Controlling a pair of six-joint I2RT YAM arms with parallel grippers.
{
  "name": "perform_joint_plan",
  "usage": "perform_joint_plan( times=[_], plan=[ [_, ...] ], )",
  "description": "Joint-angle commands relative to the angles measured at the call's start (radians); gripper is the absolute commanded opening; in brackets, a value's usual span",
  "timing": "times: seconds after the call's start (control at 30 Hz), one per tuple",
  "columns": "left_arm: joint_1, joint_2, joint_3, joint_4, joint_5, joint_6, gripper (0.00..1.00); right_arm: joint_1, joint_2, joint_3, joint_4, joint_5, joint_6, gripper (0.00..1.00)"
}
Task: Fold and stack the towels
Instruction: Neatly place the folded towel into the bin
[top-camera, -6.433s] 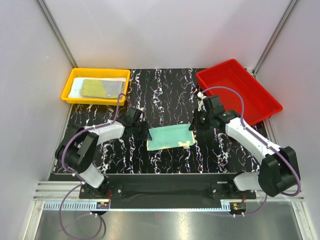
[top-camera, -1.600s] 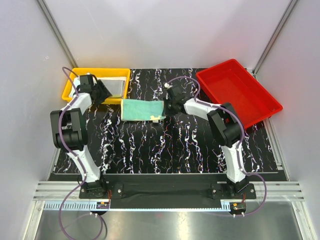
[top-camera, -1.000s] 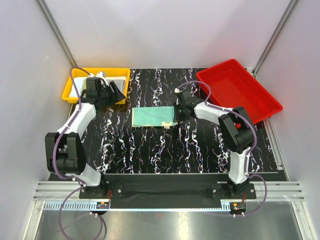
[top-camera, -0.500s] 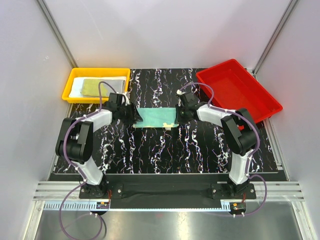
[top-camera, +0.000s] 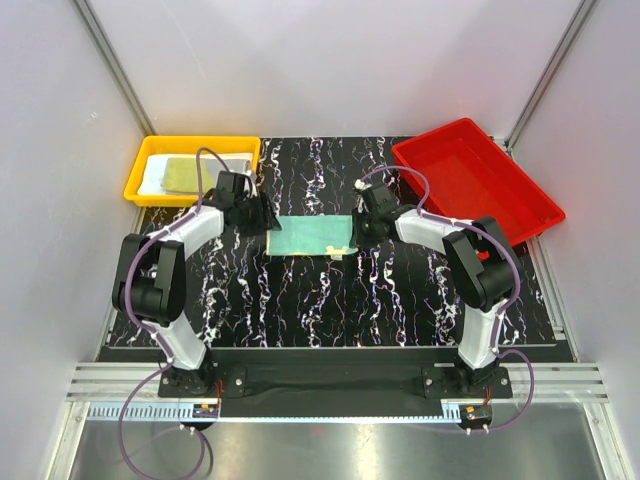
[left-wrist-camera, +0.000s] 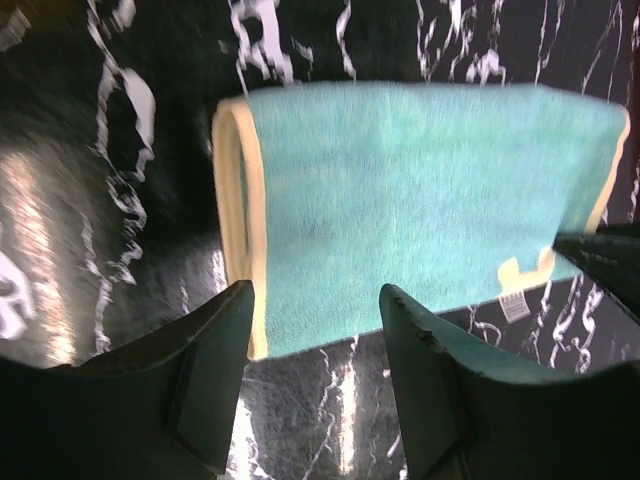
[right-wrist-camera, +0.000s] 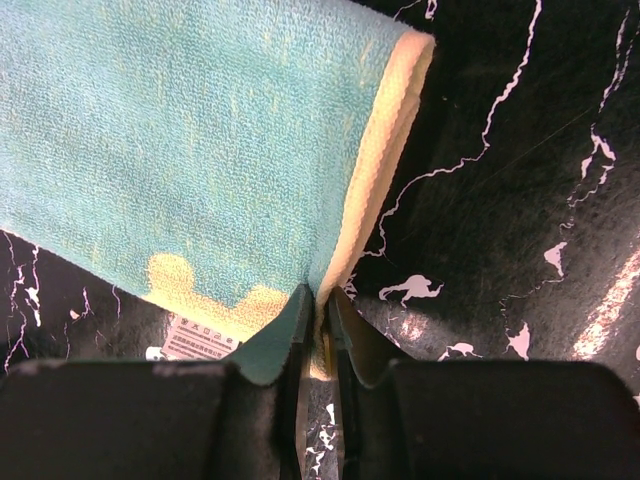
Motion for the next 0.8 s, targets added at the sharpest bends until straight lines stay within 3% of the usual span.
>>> perform_joint_plan(
  times=[0.0, 0.47, 0.77],
  plan=[
    [0.003, 0.038, 0.078, -0.056, -0.089, 0.068, 0.59, -0.008, -0.046, -0.01, 0.017, -0.014, -0.01, 0.17],
    [-0.012, 0.175, 0.075, -0.053, -0.1, 0.054, 0.57, -0.01, -0.066, -0.01, 0.02, -0.02, -0.014, 0.18],
    [-0.023, 0.21, 0.067, -0.06, -0.075, 0.019, 0.49, -0.01, -0.082, -0.013, 0.018, -0.021, -0.011, 0.2]
  ],
)
